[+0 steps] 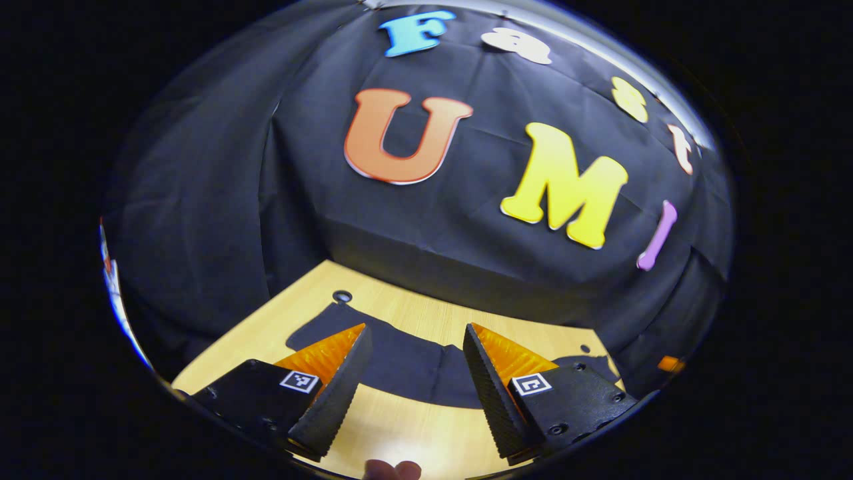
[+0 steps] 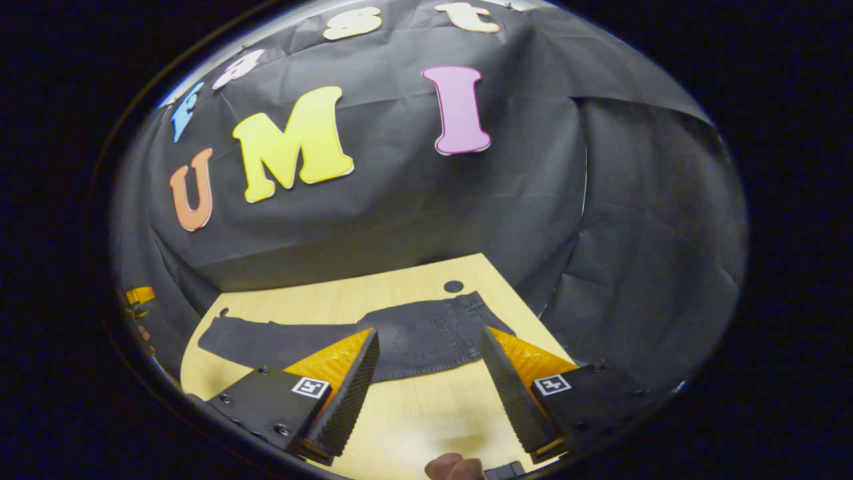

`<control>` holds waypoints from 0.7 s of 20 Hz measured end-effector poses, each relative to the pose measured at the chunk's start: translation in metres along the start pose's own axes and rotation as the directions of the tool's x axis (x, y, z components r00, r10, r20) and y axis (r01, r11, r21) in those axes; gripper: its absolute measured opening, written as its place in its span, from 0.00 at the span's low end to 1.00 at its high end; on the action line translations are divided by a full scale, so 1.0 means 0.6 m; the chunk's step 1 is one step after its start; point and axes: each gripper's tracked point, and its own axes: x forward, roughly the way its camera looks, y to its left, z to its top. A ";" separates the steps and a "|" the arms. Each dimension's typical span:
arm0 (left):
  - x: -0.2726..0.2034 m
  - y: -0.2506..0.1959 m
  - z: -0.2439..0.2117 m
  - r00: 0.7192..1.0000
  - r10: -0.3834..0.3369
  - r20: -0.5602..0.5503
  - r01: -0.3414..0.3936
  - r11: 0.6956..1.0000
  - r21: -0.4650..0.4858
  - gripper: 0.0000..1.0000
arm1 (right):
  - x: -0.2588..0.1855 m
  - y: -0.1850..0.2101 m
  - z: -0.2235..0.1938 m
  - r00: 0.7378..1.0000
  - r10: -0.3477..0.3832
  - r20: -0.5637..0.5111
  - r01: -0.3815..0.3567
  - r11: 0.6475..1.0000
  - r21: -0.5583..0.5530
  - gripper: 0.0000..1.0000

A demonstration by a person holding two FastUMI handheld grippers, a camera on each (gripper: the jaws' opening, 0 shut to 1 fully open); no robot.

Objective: Grasp the waist and the cuffs of the jeans and fold them to make the two legs overlap; first hold the waist and fold one-third of the jeans toward the cuffs, then hold the cuffs and fold the remaining one-third in the same direction to finish folding.

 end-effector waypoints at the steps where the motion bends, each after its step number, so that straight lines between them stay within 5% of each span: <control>1: -0.016 -0.017 -0.012 1.000 -0.022 0.004 0.022 0.999 0.035 0.89 | -0.017 0.001 -0.003 1.000 -0.003 0.004 0.003 1.000 0.010 0.96; 8: -0.069 -0.083 -0.082 0.998 -0.057 -0.034 0.060 0.993 0.101 0.89 | -0.009 -0.067 -0.040 0.995 -0.055 -0.083 0.060 0.996 0.063 0.92; 14: -0.069 -0.098 -0.102 0.996 -0.013 -0.091 0.017 0.999 0.044 0.90 | 0.106 -0.127 -0.079 0.977 -0.050 -0.205 0.102 0.962 0.252 0.92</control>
